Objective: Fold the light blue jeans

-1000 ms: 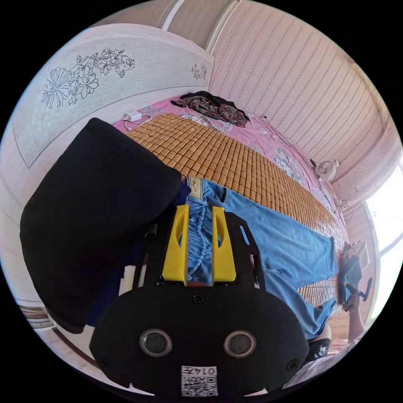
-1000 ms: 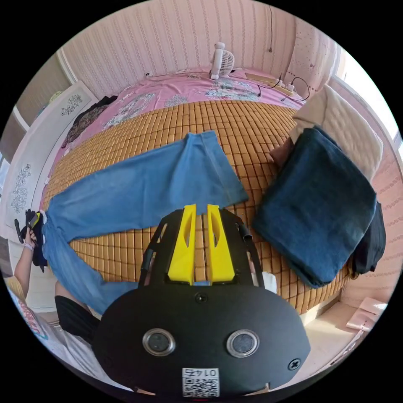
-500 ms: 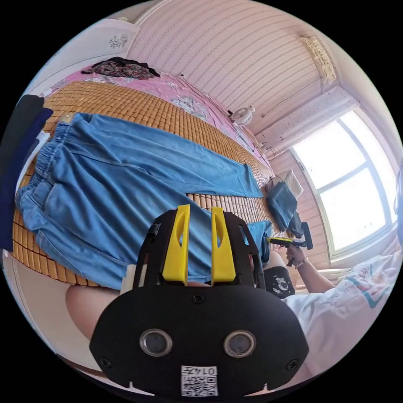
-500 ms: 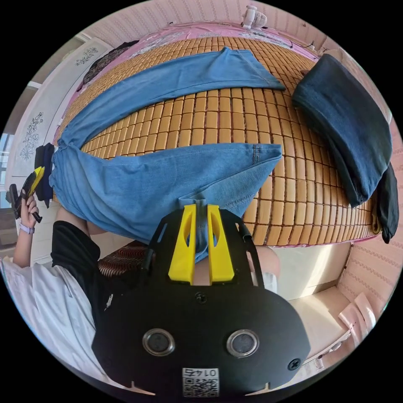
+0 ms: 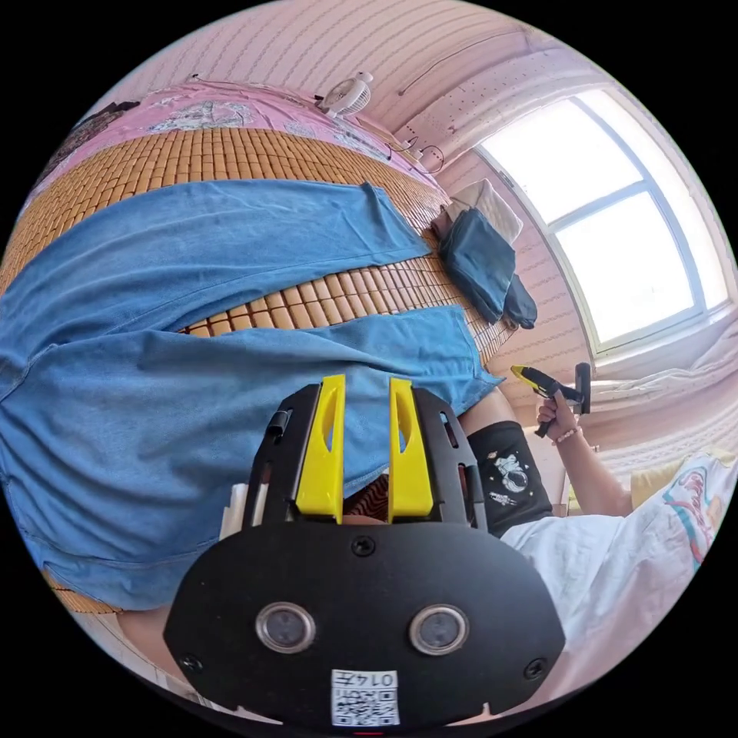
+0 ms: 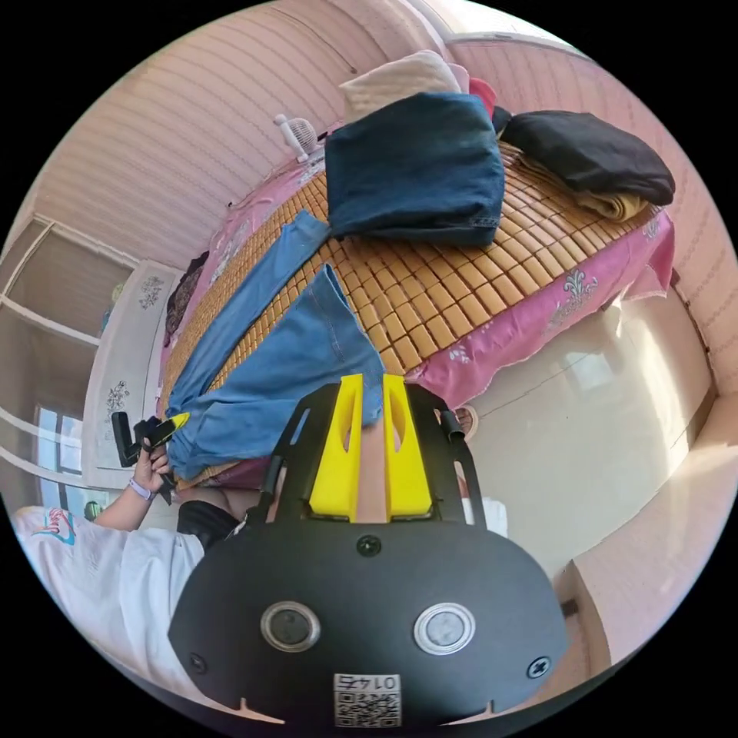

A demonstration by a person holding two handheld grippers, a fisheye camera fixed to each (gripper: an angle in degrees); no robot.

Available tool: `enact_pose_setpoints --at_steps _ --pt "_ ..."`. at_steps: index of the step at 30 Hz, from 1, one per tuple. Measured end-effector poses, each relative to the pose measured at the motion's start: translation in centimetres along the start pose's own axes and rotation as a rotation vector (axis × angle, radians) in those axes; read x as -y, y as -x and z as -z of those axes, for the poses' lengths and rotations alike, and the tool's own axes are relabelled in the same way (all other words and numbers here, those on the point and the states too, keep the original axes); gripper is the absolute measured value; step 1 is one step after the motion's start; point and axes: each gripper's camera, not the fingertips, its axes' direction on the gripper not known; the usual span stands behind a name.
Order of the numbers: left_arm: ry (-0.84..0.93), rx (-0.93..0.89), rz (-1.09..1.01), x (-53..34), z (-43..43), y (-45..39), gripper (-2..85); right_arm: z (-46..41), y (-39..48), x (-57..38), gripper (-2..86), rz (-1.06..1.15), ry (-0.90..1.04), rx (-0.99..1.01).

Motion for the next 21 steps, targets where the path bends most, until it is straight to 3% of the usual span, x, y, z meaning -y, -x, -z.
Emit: enact_pose_setpoints --at_steps 10,14,21 --pt "0.096 0.216 0.021 2.9 -4.9 1.0 8.8 -8.1 6.9 6.8 8.1 0.267 0.041 -0.205" --pt "0.138 0.246 0.032 3.4 -7.2 1.3 8.7 -13.4 8.0 8.7 8.8 0.306 0.153 -0.321" --pt "0.097 0.245 -0.042 3.4 -7.0 -0.2 8.4 -14.6 11.5 8.1 0.2 0.549 0.123 -0.455"
